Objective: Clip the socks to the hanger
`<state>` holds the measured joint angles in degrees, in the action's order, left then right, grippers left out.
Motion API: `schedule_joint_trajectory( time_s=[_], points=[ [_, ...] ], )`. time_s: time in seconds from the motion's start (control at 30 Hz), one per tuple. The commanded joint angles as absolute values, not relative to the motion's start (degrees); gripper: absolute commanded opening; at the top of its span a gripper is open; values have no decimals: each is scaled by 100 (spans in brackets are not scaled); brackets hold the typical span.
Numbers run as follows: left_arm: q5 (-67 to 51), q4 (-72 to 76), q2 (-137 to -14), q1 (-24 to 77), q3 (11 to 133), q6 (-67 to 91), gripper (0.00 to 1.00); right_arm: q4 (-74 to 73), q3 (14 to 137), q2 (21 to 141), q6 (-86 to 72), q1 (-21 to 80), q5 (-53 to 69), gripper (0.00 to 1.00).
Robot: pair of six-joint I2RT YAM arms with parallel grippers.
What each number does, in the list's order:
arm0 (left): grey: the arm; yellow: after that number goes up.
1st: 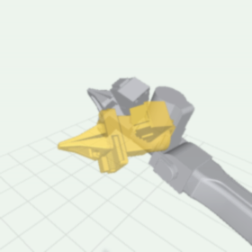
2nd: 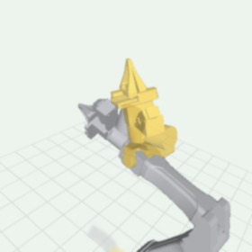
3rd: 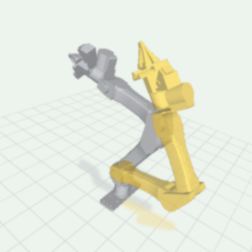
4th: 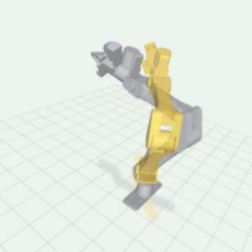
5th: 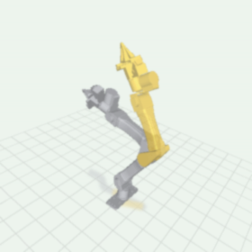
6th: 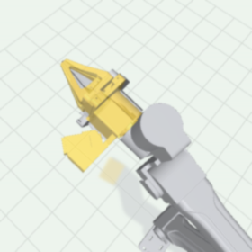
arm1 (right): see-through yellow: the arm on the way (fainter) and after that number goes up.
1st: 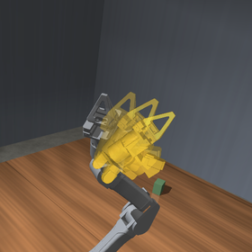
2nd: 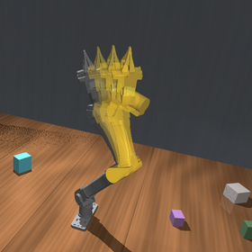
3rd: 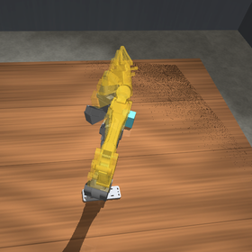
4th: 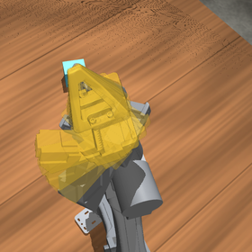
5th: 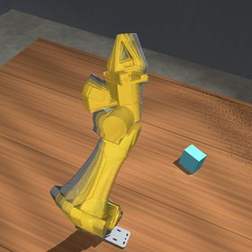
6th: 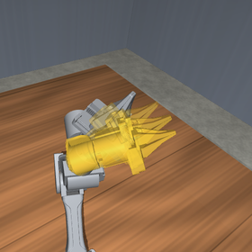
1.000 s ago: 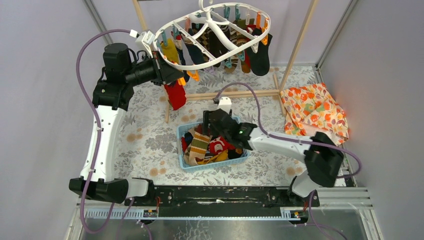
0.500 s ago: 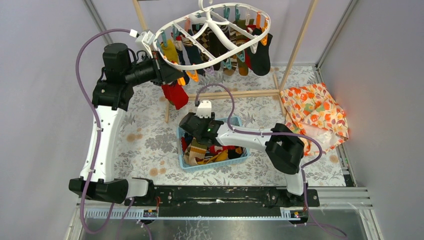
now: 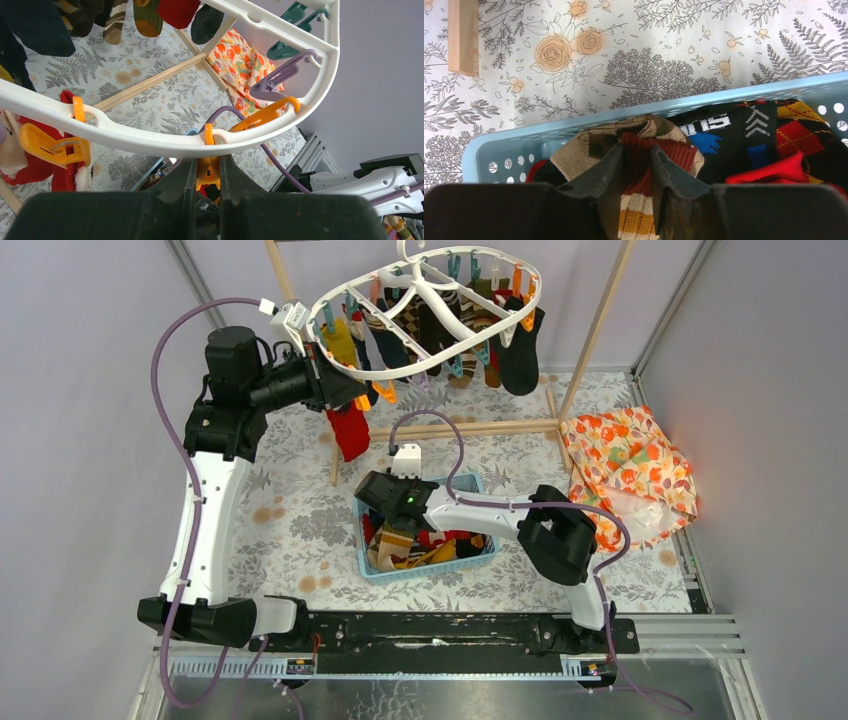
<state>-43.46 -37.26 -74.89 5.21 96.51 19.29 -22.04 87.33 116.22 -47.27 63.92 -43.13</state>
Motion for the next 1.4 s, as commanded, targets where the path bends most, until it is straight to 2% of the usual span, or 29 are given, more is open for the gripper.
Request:
schedule_joint_trajectory(
  time_s=[0.0, 0.23, 0.37, 0.5, 0.83, 0.97, 1.13, 1.23, 1.37],
  points=[
    [-4344, -3586, -7381, 518, 9602, 1828, 3, -2002, 8691, 11188, -4767, 6414, -4715, 26],
    [-4338, -3586, -7365, 517, 9606, 1846, 3, -1283, 8018, 10253, -4522, 6415, -4442, 18],
    [-4342, -3646, -7370, 517, 9658, 1797, 4, -697, 7534, 9627, -4328, 6404, -4105, 0],
    [-4349, -3672, -7356, 513, 9651, 1784, 4, -290, 7250, 9047, -3910, 6407, -3576, 0],
    [-4395, -3673, -7285, 518, 9598, 1768, 5, -1123, 6985, 8691, -3611, 6363, -1976, 2],
    [-4407, -3672, -7294, 518, 9572, 1796, 5, -888, 6361, 8557, -3552, 6323, -1480, 12],
    [-4430, -3667, -7325, 514, 9565, 1837, 5, -374, 6110, 8570, -3423, 6196, -1242, 42],
    [-4404, -3674, -7304, 514, 9565, 1828, 5, -398, 6212, 8636, -3486, 6007, -1184, 48],
    [-4402, -3674, -7303, 518, 9551, 1811, 5, -442, 6233, 8604, -3531, 5944, -1252, 49]
  ],
)
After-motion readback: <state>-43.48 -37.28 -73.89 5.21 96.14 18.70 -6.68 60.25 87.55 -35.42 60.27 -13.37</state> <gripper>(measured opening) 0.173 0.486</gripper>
